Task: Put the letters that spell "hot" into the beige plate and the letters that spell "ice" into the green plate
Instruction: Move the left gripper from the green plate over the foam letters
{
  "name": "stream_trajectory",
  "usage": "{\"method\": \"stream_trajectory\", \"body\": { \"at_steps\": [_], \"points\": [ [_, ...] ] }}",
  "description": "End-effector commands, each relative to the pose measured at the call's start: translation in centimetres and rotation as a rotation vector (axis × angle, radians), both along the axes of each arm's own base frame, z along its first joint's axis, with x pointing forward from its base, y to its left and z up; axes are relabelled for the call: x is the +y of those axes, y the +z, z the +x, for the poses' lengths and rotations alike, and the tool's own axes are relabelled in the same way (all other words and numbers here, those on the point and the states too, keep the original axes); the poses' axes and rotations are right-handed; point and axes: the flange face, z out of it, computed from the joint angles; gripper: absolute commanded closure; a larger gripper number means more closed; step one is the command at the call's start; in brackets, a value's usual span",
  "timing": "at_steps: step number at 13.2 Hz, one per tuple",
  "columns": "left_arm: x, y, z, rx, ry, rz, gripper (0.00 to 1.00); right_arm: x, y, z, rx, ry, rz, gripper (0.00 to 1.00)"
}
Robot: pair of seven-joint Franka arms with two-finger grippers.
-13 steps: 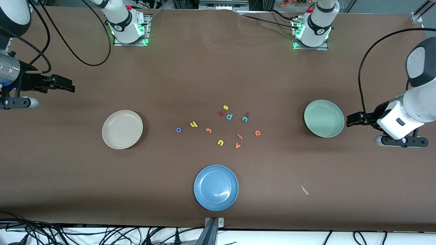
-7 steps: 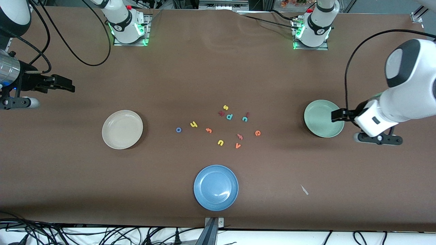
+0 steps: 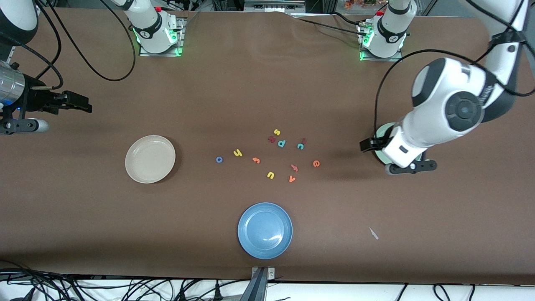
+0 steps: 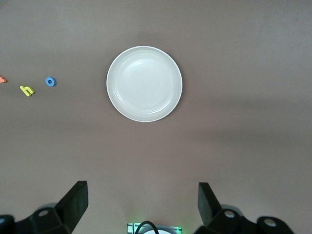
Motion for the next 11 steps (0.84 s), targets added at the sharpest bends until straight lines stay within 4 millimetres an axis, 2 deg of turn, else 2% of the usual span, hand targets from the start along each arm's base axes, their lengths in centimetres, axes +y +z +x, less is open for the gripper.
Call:
{"method": "stream_trajectory", "body": {
  "at_steps": [1,4,7,9,11],
  "points": [
    [-2.7,-3.2,-1.1,-0.024,0.119,-0.026,0.00,0.0,-0.2,-0.3,-0.004,0.017,0.007,0.00],
    [-5.6,-7.2,-1.0,-0.032,0.181,-0.048,0.01,-0.2,0.2,-0.5,-0.005,0.017,0.009,0.00],
    [-7.2,-10.4,-1.1,-0.017,0.215,-0.055,0.02,0.0,0.0,-0.3,-0.008,0.019,0.009,0.00],
    [-7.7,-12.0,-1.1,-0.006,0.246,-0.058,0.06,0.1,0.3,-0.2,-0.019,0.020,0.009,0.00],
    [-9.0,-13.3,-1.3,-0.013,0.292,-0.068,0.08,-0.1,0.2,-0.2,-0.019,0.017,0.007,0.00]
  ]
}}
